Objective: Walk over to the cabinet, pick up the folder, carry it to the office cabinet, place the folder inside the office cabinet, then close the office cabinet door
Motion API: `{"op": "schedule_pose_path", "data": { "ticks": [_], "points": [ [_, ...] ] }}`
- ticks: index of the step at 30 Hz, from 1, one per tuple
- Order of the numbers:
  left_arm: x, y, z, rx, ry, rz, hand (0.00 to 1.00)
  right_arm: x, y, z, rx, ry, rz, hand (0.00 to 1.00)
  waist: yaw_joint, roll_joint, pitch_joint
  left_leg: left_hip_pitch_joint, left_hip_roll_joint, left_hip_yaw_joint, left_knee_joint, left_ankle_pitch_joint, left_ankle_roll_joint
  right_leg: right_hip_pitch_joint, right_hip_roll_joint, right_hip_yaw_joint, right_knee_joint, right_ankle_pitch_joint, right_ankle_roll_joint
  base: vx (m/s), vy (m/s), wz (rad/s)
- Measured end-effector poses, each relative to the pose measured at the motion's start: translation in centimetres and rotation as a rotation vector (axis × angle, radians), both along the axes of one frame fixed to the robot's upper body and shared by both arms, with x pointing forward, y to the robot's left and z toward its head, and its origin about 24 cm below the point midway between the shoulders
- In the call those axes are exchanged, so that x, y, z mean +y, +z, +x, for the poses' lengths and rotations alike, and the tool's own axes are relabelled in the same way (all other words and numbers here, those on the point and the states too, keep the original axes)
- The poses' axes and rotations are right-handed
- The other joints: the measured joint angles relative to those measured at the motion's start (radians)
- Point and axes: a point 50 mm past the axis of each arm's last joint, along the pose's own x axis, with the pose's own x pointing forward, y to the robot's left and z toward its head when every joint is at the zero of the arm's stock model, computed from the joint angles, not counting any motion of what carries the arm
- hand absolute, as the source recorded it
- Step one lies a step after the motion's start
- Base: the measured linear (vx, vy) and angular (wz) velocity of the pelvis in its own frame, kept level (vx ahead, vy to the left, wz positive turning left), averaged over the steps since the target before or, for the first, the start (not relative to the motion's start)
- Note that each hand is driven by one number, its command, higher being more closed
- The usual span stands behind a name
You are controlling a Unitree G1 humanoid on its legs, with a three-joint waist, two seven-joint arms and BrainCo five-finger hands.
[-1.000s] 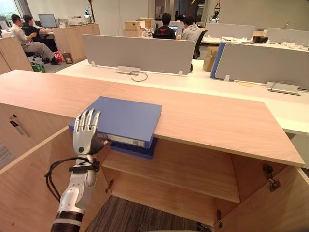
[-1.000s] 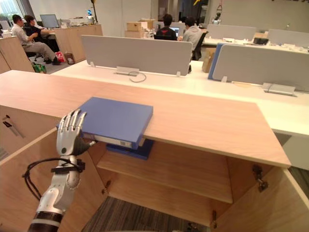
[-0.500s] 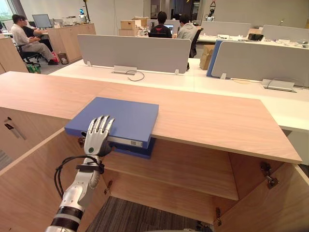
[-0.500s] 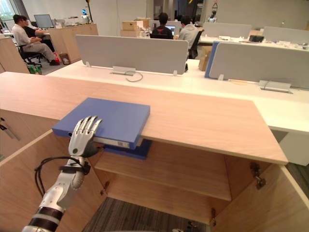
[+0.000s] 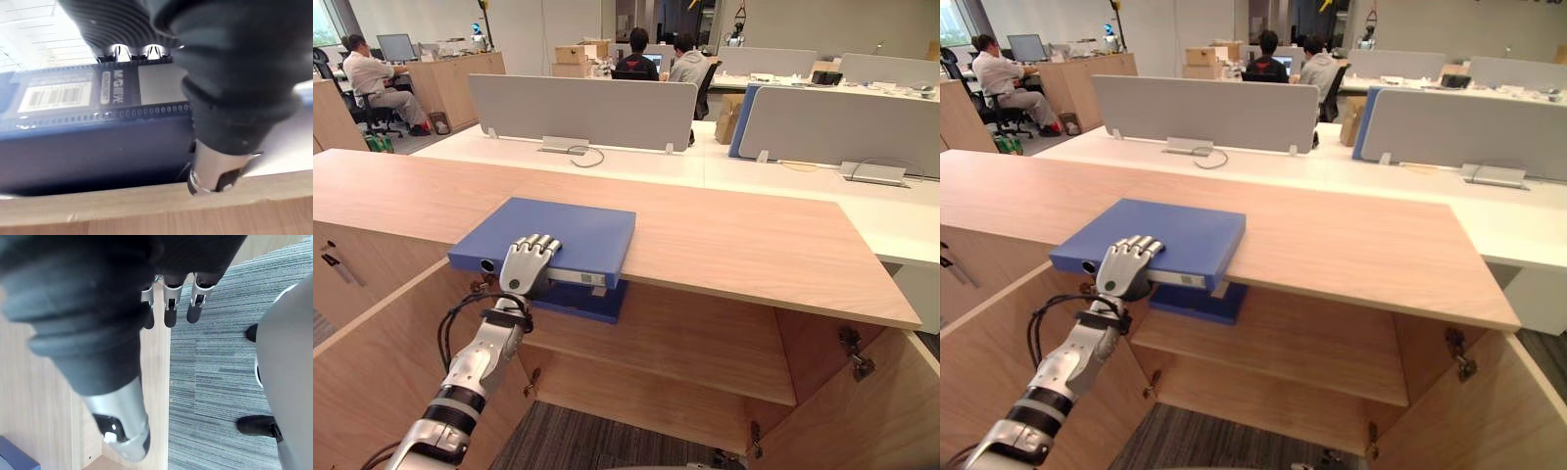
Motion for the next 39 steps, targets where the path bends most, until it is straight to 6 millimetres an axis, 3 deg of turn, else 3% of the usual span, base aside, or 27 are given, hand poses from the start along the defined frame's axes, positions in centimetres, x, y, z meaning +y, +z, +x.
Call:
{"op": "schedule_pose_path", "data": {
  "ticks": [6, 9, 11, 12, 13, 16, 17, 19, 20, 22, 25, 28, 33, 34, 35, 36, 37, 38, 39],
  "points": [
    [-2.5, 1.2, 0.0, -0.068, -0.086, -0.019, 1.00, -0.9, -0.1, -0.7, 0.026, -0.101, -0.013, 0.00, 0.004, 0.010, -0.004, -0.001, -0.002, -0.006, 0.000, 0.000, 0.000, 0.000, -0.002, -0.002, 0.000, -0.001, 0.001, 0.00, -0.003, 0.01],
    [-5.9, 1.8, -1.6, -0.092, -0.189, -0.129, 1.00, -1.7, -0.1, -1.5, 0.049, -0.188, -0.027, 0.00, 0.011, 0.008, -0.005, -0.006, -0.009, -0.014, 0.000, -0.001, 0.003, -0.002, -0.009, -0.010, 0.010, -0.005, 0.003, 0.00, -0.012, 0.09],
    [-8.7, 3.0, -4.0, -0.090, -0.302, -0.361, 1.00, -2.4, -0.1, -2.3, 0.069, -0.258, -0.043, 0.00, 0.011, 0.010, -0.005, -0.013, -0.024, -0.033, 0.000, -0.001, 0.011, -0.003, -0.023, -0.027, 0.021, -0.013, 0.011, 0.01, 0.001, 0.22],
    [-9.2, 3.6, -4.6, -0.083, -0.340, -0.446, 1.00, -2.6, -0.1, -2.5, 0.078, -0.272, -0.046, 0.00, 0.013, 0.009, -0.005, -0.014, -0.027, -0.035, 0.000, -0.001, 0.012, -0.004, -0.026, -0.027, 0.023, -0.014, 0.013, 0.03, 0.013, 0.12],
    [-9.5, 5.2, -5.6, -0.065, -0.429, -0.669, 1.00, -2.8, -0.2, -3.3, 0.100, -0.312, -0.047, 0.00, 0.020, 0.010, -0.007, -0.014, -0.032, -0.034, 0.001, -0.003, 0.014, -0.004, -0.031, -0.027, 0.023, -0.015, 0.014, 0.00, 0.000, 0.00],
    [-8.3, 6.8, -5.9, 0.001, -0.551, -1.059, 1.00, -3.2, -0.2, -4.0, 0.117, -0.357, -0.049, 0.00, 0.030, 0.010, -0.007, -0.012, -0.036, -0.033, 0.001, -0.005, 0.016, -0.003, -0.036, -0.027, 0.025, -0.015, 0.015, 0.00, 0.000, 0.00],
    [-6.5, 7.2, -5.7, 0.054, -0.607, -1.314, 1.00, -3.4, -0.2, -4.4, 0.129, -0.393, -0.044, 0.00, 0.031, 0.012, -0.007, -0.009, -0.037, -0.032, 0.001, -0.006, 0.018, -0.003, -0.038, -0.028, 0.032, -0.018, 0.016, 0.00, 0.000, 0.00],
    [-4.6, 7.1, -5.8, 0.080, -0.654, -1.567, 1.00, -3.5, -0.3, -5.1, 0.146, -0.435, -0.032, 0.00, 0.031, 0.011, -0.007, -0.005, -0.037, -0.031, 0.002, -0.009, 0.021, -0.002, -0.041, -0.027, 0.044, -0.026, 0.016, -0.02, -0.014, 0.01],
    [-2.9, 6.5, -6.2, 0.082, -0.708, -1.789, 1.00, -3.6, -0.3, -5.6, 0.150, -0.484, -0.016, 0.00, 0.036, 0.010, -0.006, -0.006, -0.037, -0.032, 0.003, -0.012, 0.025, -0.003, -0.042, -0.028, 0.054, -0.033, 0.016, -0.03, -0.028, 0.03],
    [-1.7, 5.8, -6.9, 0.057, -0.770, -1.997, 1.00, -3.8, -0.2, -6.1, 0.149, -0.529, -0.006, 0.00, 0.042, 0.007, -0.004, -0.006, -0.038, -0.032, 0.003, -0.014, 0.026, -0.006, -0.044, -0.029, 0.063, -0.037, 0.017, -0.02, -0.015, 0.02],
    [-1.4, 5.2, -7.7, 0.039, -0.864, -2.174, 1.00, -4.0, -0.2, -5.6, 0.113, -0.605, 0.014, 0.00, 0.060, 0.003, -0.004, -0.021, -0.038, -0.031, 0.005, -0.012, 0.027, -0.024, -0.047, -0.029, 0.077, -0.042, 0.017, 0.00, 0.000, 0.00],
    [-1.6, 4.5, -8.5, 0.012, -0.873, -2.250, 1.00, -3.1, -0.2, -3.5, 0.052, -0.541, 0.029, 0.00, 0.060, -0.001, -0.002, -0.021, -0.037, -0.021, 0.005, -0.009, 0.028, -0.032, -0.047, -0.024, 0.079, -0.042, 0.017, 0.00, -0.009, -0.06],
    [-1.6, 3.4, -9.4, -0.002, -0.813, -2.316, 1.00, -1.9, 0.3, -0.3, -0.098, -0.614, 0.034, 0.00, 0.055, -0.002, 0.001, -0.017, -0.031, 0.009, 0.007, -0.015, 0.028, -0.036, -0.045, 0.004, 0.083, -0.041, 0.017, -0.01, -0.021, -0.17],
    [-1.3, 3.2, -9.7, -0.017, -0.798, -2.321, 1.00, -2.2, 1.7, 2.9, -0.248, -0.620, 0.033, 0.00, 0.041, -0.004, 0.005, -0.016, -0.030, 0.019, 0.015, -0.017, 0.029, -0.044, -0.045, 0.015, 0.090, -0.041, 0.017, -0.01, -0.015, -0.40],
    [-1.0, 2.9, -9.9, -0.035, -0.774, -2.336, 1.00, -2.0, 4.8, 7.2, -0.474, -0.555, 0.038, 0.00, 0.032, -0.005, 0.007, -0.016, -0.021, 0.055, 0.026, -0.025, 0.026, -0.073, -0.041, 0.052, 0.104, -0.041, 0.017, -0.04, -0.005, -0.59],
    [-0.8, 2.8, -10.0, -0.050, -0.757, -2.350, 1.00, -1.7, 6.6, 8.9, -0.590, -0.511, 0.029, 0.00, 0.032, -0.004, 0.007, -0.016, -0.016, 0.073, 0.033, -0.033, 0.024, -0.083, -0.038, 0.068, 0.110, -0.042, 0.016, -0.05, -0.004, -0.75],
    [-0.4, 2.5, -10.1, -0.085, -0.722, -2.372, 1.00, -0.8, 10.7, 11.6, -0.811, -0.454, 0.022, 0.00, 0.023, -0.003, 0.004, -0.023, -0.007, 0.094, 0.057, -0.052, 0.022, -0.096, -0.034, 0.088, 0.115, -0.046, 0.010, -0.05, -0.018, -0.61],
    [-0.1, 2.3, -10.3, -0.114, -0.695, -2.392, 1.00, -0.8, 14.1, 12.8, -0.978, -0.405, -0.020, 0.00, 0.016, -0.007, 0.002, -0.036, -0.002, 0.109, 0.077, -0.067, 0.019, -0.105, -0.034, 0.097, 0.120, -0.048, 0.007, -0.02, -0.033, -0.43],
    [-0.1, 2.2, -10.5, -0.122, -0.688, -2.399, 1.00, -1.0, 15.4, 12.9, -1.037, -0.404, -0.044, 0.00, 0.012, -0.008, 0.001, -0.036, -0.001, 0.112, 0.081, -0.071, 0.019, -0.104, -0.034, 0.098, 0.121, -0.049, 0.006, 0.02, -0.046, -0.23]
  ]
}}
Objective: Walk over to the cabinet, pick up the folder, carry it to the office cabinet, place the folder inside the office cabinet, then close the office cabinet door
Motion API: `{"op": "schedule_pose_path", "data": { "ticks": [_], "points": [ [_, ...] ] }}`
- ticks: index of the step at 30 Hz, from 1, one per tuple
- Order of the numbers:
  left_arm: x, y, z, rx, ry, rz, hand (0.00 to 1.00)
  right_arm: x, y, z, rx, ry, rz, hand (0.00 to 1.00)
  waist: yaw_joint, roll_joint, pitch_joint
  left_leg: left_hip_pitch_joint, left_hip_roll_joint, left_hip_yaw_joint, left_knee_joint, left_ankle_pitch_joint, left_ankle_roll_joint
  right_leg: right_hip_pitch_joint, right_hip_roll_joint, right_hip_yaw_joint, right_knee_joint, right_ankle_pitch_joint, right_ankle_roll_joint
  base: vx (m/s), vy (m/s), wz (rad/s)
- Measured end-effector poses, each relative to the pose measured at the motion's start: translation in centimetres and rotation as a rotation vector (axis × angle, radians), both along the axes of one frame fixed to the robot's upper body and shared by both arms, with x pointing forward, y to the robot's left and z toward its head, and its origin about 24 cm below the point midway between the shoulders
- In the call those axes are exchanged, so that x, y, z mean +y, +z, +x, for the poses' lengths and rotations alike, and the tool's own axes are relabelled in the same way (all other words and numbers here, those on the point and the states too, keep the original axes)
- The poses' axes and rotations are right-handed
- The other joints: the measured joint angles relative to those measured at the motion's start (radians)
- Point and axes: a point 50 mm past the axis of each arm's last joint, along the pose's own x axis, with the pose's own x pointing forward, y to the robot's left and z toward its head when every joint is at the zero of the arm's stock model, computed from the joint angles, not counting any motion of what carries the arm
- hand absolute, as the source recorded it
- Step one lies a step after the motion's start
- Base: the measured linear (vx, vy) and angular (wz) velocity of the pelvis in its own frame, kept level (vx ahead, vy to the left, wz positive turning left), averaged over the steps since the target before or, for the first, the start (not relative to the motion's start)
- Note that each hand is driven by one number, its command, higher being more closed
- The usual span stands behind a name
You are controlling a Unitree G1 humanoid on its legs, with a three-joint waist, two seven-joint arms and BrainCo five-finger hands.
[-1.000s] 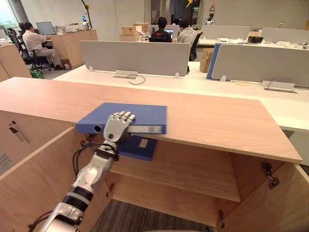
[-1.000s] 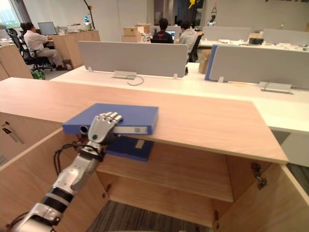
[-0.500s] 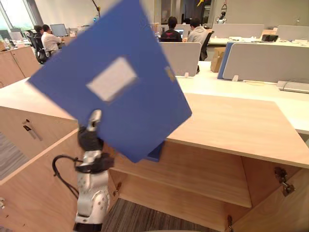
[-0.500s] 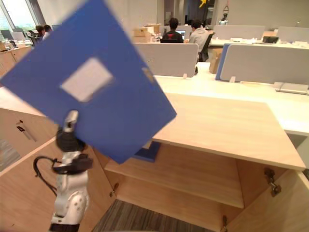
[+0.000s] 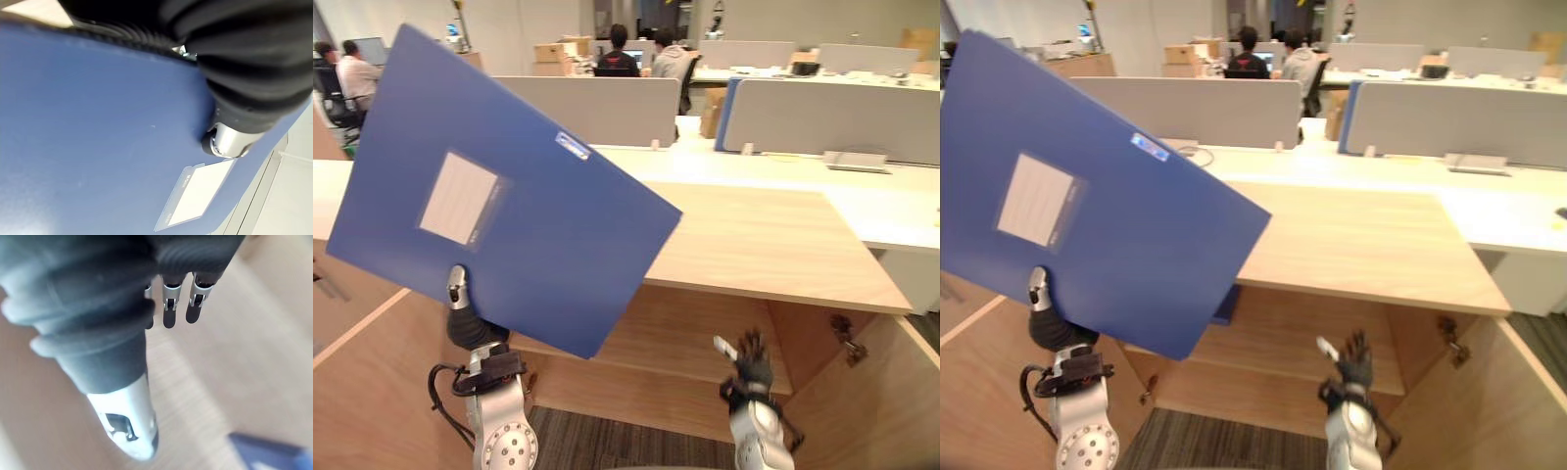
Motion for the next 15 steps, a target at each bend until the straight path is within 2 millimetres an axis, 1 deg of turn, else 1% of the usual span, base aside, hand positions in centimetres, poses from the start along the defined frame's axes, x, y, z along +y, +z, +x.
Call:
{"op": "schedule_pose_path", "data": {
  "ticks": [1, 3, 4, 5, 6, 7, 8, 10, 12, 15],
  "points": [
    [0.0, -0.2, -0.3, 0.019, -0.001, -0.001, 1.00, -0.8, 0.9, -0.8, -0.010, -0.055, -0.050, 0.00, -0.006, -0.009, 0.003, 0.004, 0.003, 0.005, 0.010, -0.005, -0.002, -0.002, 0.000, 0.002, 0.009, -0.006, 0.001, 0.04, -0.036, -0.09],
    [0.0, -0.4, -0.4, 0.037, -0.002, -0.007, 1.00, -1.3, 0.4, -1.7, 0.031, -0.091, -0.072, 0.00, -0.005, -0.010, 0.008, 0.010, 0.005, 0.013, 0.012, -0.005, -0.003, -0.005, 0.000, 0.007, 0.023, -0.008, 0.002, 0.05, -0.026, -0.13],
    [0.1, -0.6, -0.5, 0.052, 0.011, -0.014, 1.00, -1.5, 0.1, -2.4, 0.059, -0.109, -0.090, 0.00, -0.005, -0.009, 0.010, 0.015, 0.006, 0.024, 0.012, -0.007, -0.005, -0.009, 0.000, 0.013, 0.030, -0.011, 0.002, 0.03, -0.018, -0.31],
    [0.4, -0.7, -0.8, 0.074, 0.033, -0.008, 1.00, -1.9, 0.5, -3.2, 0.066, -0.147, -0.114, 0.00, -0.007, -0.001, 0.007, 0.016, 0.009, 0.043, 0.012, -0.010, -0.008, -0.029, -0.002, 0.025, 0.047, -0.023, 0.000, 0.02, -0.015, -0.35],
    [0.4, -0.7, -0.8, 0.077, 0.036, -0.001, 1.00, -2.1, 1.0, -3.3, 0.056, -0.156, -0.131, 0.00, -0.008, 0.002, 0.007, 0.016, 0.010, 0.051, 0.012, -0.012, -0.010, -0.037, -0.001, 0.034, 0.057, -0.027, 0.000, 0.00, -0.008, -0.36],
    [0.4, -0.6, -0.8, 0.079, 0.039, 0.017, 1.00, -2.2, 1.8, -3.3, 0.027, -0.168, -0.156, 0.00, -0.011, 0.004, 0.006, 0.018, 0.013, 0.061, 0.014, -0.015, -0.012, -0.047, -0.001, 0.039, 0.070, -0.036, 0.000, 0.01, -0.025, -0.32],
    [0.3, -0.3, -0.8, 0.074, 0.037, 0.048, 1.00, -2.4, 3.5, -3.2, -0.030, -0.175, -0.207, 0.00, -0.017, 0.003, 0.003, 0.018, 0.017, 0.073, 0.020, -0.020, -0.015, -0.064, -0.006, 0.039, 0.098, -0.051, 0.001, 0.01, -0.042, -0.30],
    [0.2, 0.2, -0.8, 0.062, 0.038, 0.078, 1.00, -2.4, 5.2, -3.1, -0.091, -0.178, -0.262, 0.00, -0.025, 0.002, 0.003, 0.019, 0.020, 0.078, 0.030, -0.026, -0.019, -0.074, -0.010, 0.039, 0.123, -0.065, 0.000, 0.01, -0.053, -0.14],
    [0.1, 1.1, -1.0, 0.038, 0.049, 0.153, 1.00, -2.3, 7.5, -3.0, -0.163, -0.178, -0.376, 0.00, -0.031, 0.003, -0.001, 0.021, 0.023, 0.086, 0.035, -0.030, -0.024, -0.092, -0.011, 0.044, 0.158, -0.080, -0.003, 0.02, -0.059, -0.10],
    [0.0, 2.0, -1.2, 0.012, 0.070, 0.237, 1.00, -2.0, 9.3, -2.9, -0.228, -0.156, -0.447, 0.00, -0.025, 0.009, -0.005, 0.022, 0.039, 0.112, 0.050, -0.042, -0.030, -0.107, 0.001, 0.053, 0.174, -0.081, -0.002, 0.01, -0.055, -0.26]
  ]
}}
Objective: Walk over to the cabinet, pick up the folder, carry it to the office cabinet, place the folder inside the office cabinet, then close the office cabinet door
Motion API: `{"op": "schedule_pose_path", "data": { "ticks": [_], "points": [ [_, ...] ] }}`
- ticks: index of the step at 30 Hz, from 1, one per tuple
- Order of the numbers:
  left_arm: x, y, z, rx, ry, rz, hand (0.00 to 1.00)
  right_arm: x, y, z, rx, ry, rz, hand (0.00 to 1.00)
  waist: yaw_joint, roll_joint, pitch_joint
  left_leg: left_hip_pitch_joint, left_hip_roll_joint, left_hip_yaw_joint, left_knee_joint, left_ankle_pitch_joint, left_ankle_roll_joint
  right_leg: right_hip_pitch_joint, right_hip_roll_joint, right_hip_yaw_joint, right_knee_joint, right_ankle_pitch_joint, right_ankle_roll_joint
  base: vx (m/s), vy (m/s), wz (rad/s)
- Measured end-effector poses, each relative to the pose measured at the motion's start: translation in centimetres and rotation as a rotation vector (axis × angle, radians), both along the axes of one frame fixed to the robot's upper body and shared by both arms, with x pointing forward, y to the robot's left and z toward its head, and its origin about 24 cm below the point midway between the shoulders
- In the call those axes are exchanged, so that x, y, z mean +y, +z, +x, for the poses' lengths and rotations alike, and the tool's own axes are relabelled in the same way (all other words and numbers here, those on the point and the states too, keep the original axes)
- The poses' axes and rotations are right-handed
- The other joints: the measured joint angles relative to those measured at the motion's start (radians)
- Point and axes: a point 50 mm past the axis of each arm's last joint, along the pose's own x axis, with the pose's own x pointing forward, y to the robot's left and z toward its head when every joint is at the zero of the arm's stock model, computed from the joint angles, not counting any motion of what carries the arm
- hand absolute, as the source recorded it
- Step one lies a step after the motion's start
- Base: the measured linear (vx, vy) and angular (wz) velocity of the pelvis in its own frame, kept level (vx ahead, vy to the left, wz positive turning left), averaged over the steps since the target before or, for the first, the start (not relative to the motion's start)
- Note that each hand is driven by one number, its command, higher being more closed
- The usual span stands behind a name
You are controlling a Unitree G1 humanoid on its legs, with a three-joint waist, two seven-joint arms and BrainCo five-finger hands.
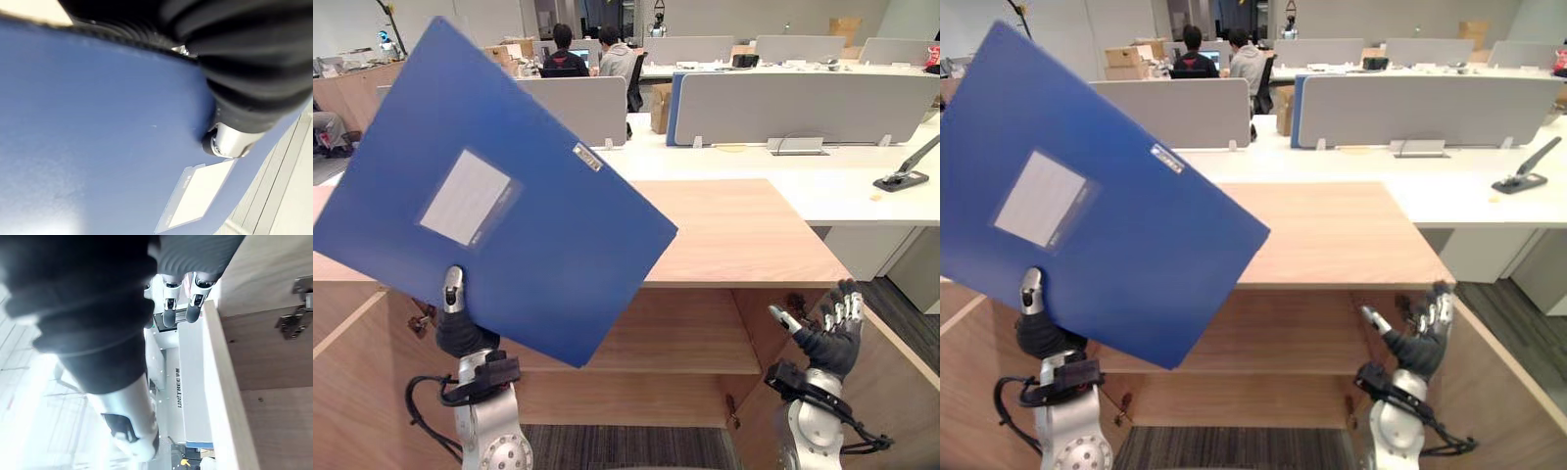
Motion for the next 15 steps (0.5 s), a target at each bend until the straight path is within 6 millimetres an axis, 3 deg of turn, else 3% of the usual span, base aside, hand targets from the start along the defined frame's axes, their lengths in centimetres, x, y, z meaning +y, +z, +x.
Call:
{"op": "schedule_pose_path", "data": {
  "ticks": [4, 10, 15],
  "points": [
    [-0.1, 0.3, 0.0, 0.004, -0.001, 0.103, 1.00, 0.4, 1.9, 0.5, -0.088, 0.088, -0.035, 0.00, -0.003, 0.006, -0.004, 0.003, 0.005, 0.008, 0.005, -0.009, -0.003, -0.003, 0.009, 0.015, -0.002, 0.000, -0.001, 0.00, -0.025, -0.13],
    [-0.3, 0.8, 0.4, -0.010, -0.057, 0.306, 1.00, 2.0, 6.5, 3.4, -0.372, 0.343, -0.044, 0.00, -0.003, 0.012, -0.012, -0.024, -0.003, -0.007, 0.018, -0.017, 0.003, 0.001, 0.021, 0.016, -0.051, 0.031, -0.007, 0.00, 0.007, 0.01],
    [-0.3, 0.7, 1.1, 0.004, -0.071, 0.413, 1.00, 3.0, 8.3, 4.9, -0.475, 0.540, -0.010, 0.00, 0.005, 0.012, -0.009, -0.038, -0.006, -0.012, 0.018, -0.017, 0.011, 0.013, 0.021, 0.013, -0.102, 0.063, -0.004, 0.00, 0.006, 0.01]
  ]
}}
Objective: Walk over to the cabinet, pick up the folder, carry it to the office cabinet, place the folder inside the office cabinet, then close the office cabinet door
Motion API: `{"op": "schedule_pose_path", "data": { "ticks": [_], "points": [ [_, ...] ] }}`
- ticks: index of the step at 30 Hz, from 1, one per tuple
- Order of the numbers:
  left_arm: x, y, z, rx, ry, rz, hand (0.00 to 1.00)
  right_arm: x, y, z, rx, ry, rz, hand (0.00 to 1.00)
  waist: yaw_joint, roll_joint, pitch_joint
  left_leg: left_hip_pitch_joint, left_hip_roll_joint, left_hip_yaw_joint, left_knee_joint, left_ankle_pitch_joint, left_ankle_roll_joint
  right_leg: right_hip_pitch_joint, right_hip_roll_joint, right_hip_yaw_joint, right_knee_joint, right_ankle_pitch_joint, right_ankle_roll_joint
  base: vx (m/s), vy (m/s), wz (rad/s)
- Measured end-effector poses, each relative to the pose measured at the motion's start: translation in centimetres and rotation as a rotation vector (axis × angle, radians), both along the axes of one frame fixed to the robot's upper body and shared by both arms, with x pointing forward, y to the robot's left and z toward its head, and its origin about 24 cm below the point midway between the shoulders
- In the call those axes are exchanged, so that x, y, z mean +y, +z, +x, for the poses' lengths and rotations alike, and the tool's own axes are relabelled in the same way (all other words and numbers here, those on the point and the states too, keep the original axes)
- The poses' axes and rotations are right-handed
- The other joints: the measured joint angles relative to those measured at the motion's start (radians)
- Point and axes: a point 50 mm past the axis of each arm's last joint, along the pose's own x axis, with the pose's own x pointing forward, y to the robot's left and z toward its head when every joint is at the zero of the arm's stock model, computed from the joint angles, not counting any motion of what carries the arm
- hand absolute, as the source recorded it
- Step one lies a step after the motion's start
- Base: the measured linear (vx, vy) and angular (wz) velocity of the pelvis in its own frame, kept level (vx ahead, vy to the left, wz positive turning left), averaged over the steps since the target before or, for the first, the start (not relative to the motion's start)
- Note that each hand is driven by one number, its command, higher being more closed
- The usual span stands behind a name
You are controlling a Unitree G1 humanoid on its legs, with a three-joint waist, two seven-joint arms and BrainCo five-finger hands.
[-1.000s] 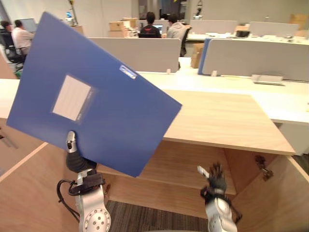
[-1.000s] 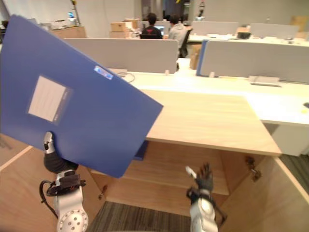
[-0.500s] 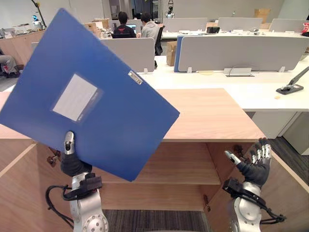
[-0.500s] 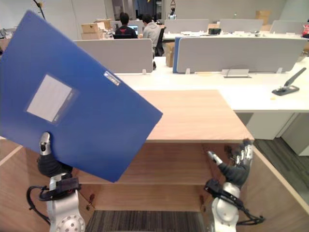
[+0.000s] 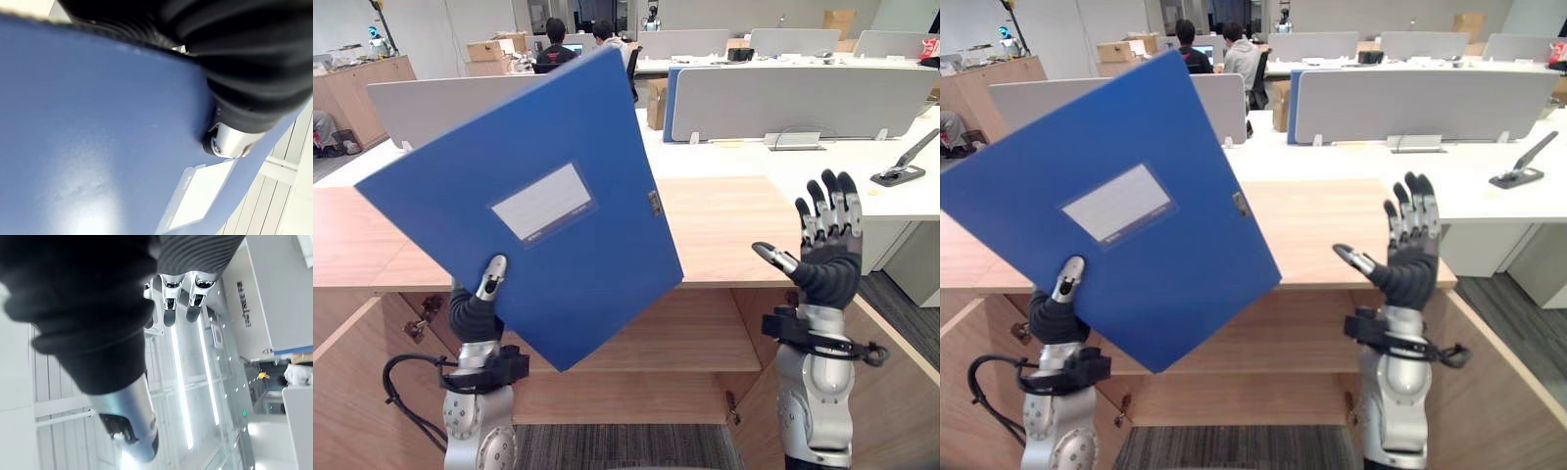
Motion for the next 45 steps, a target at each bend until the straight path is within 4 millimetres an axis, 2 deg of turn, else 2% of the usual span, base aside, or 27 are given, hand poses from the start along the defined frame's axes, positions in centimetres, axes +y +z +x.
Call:
{"op": "schedule_pose_path", "data": {
  "ticks": [4, 6, 12, 22, 23, 25, 32, 33, 36, 39, 43, 44, 45],
  "points": [
    [-0.6, 0.2, 0.9, -0.003, -0.055, 0.128, 1.00, 1.0, 0.5, 2.0, -0.012, 0.217, -0.006, 0.00, -0.002, -0.008, 0.008, 0.000, -0.004, -0.021, 0.000, 0.002, 0.007, 0.031, 0.000, -0.017, -0.045, 0.024, 0.002, 0.00, 0.010, 0.11],
    [-0.9, 0.5, 1.1, -0.015, -0.091, 0.169, 1.00, 2.2, 0.9, 3.0, -0.012, 0.365, 0.004, 0.00, 0.001, -0.015, 0.013, -0.003, -0.005, -0.026, 0.000, 0.003, 0.009, 0.033, 0.001, -0.021, -0.056, 0.029, 0.002, -0.03, -0.010, 0.05],
    [-1.8, 0.4, 1.1, -0.008, -0.209, 0.168, 1.00, 5.2, 0.8, 4.7, 0.073, 0.721, -0.003, 0.00, 0.004, -0.024, 0.021, -0.003, -0.010, -0.045, -0.003, 0.005, 0.012, 0.060, 0.004, -0.040, -0.092, 0.043, 0.000, 0.01, -0.018, 0.08],
    [-1.4, 0.4, 1.3, 0.022, -0.239, 0.139, 1.00, 6.6, 0.3, 6.8, 0.196, 0.841, -0.023, 0.00, 0.013, -0.033, 0.057, -0.002, -0.016, -0.053, -0.011, 0.010, 0.019, 0.071, 0.001, -0.052, -0.104, 0.050, -0.001, 0.01, -0.011, 0.03],
    [-1.3, 0.4, 1.3, 0.029, -0.234, 0.138, 1.00, 6.8, 0.3, 7.0, 0.205, 0.845, -0.029, 1.00, 0.014, -0.033, 0.057, -0.002, -0.016, -0.054, -0.012, 0.010, 0.019, 0.071, 0.001, -0.052, -0.104, 0.050, -0.001, 0.00, 0.000, 0.00],
    [-1.1, 0.4, 1.4, 0.034, -0.231, 0.128, 1.00, 7.1, 0.3, 7.1, 0.212, 0.857, -0.045, 1.00, 0.014, -0.033, 0.057, -0.002, -0.016, -0.054, -0.015, 0.011, 0.019, 0.070, 0.001, -0.052, -0.104, 0.050, -0.001, 0.00, 0.000, 0.00],
    [-0.7, 0.6, 1.3, 0.037, -0.247, 0.147, 1.00, 6.8, 1.1, 7.4, 0.261, 0.948, -0.304, 1.00, 0.016, -0.047, 0.065, -0.001, -0.016, -0.067, -0.024, 0.020, 0.021, 0.075, -0.002, -0.064, -0.104, 0.050, -0.001, 0.00, -0.016, 0.05],
    [-0.8, 0.6, 1.3, 0.034, -0.254, 0.154, 0.00, 6.7, 1.1, 7.3, 0.268, 0.946, -0.309, 1.00, 0.016, -0.050, 0.067, -0.001, -0.017, -0.070, -0.025, 0.022, 0.021, 0.076, -0.002, -0.067, -0.104, 0.050, -0.001, -0.01, -0.027, 0.08],
    [-1.1, 0.6, 1.2, 0.032, -0.274, 0.176, 0.00, 6.0, 1.3, 7.4, 0.265, 0.921, -0.349, 1.00, 0.018, -0.053, 0.068, -0.001, -0.017, -0.073, -0.025, 0.024, 0.021, 0.076, -0.004, -0.070, -0.103, 0.050, -0.001, -0.01, -0.013, 0.03],
    [-1.4, 1.0, 0.9, -0.003, -0.282, 0.167, 0.00, 5.5, 1.8, 7.3, 0.215, 0.849, -0.481, 1.00, 0.018, -0.054, 0.067, -0.001, -0.018, -0.073, -0.025, 0.024, 0.020, 0.076, -0.005, -0.070, -0.103, 0.050, -0.001, 0.00, 0.000, 0.00],
    [-1.1, 1.0, 1.0, 0.008, -0.322, 0.128, 0.00, 5.2, 2.9, 7.3, 0.102, 0.623, -0.806, 1.00, 0.015, -0.054, 0.066, -0.001, -0.017, -0.072, -0.025, 0.025, 0.020, 0.075, -0.004, -0.068, -0.102, 0.051, -0.002, 0.00, 0.000, 0.00],
    [-0.9, 0.6, 1.1, 0.041, -0.384, 0.107, 0.00, 5.0, 3.2, 7.3, 0.052, 0.510, -0.962, 1.00, 0.011, -0.053, 0.064, 0.000, -0.017, -0.072, -0.025, 0.025, 0.020, 0.075, -0.004, -0.066, -0.102, 0.051, -0.002, 0.00, 0.000, 0.00],
    [-0.7, 0.3, 1.2, 0.061, -0.406, 0.100, 0.00, 5.1, 3.1, 7.3, 0.043, 0.486, -1.006, 1.00, 0.011, -0.052, 0.062, 0.000, -0.017, -0.072, -0.025, 0.025, 0.020, 0.075, -0.004, -0.066, -0.102, 0.051, -0.002, 0.00, 0.000, 0.00]
  ]
}}
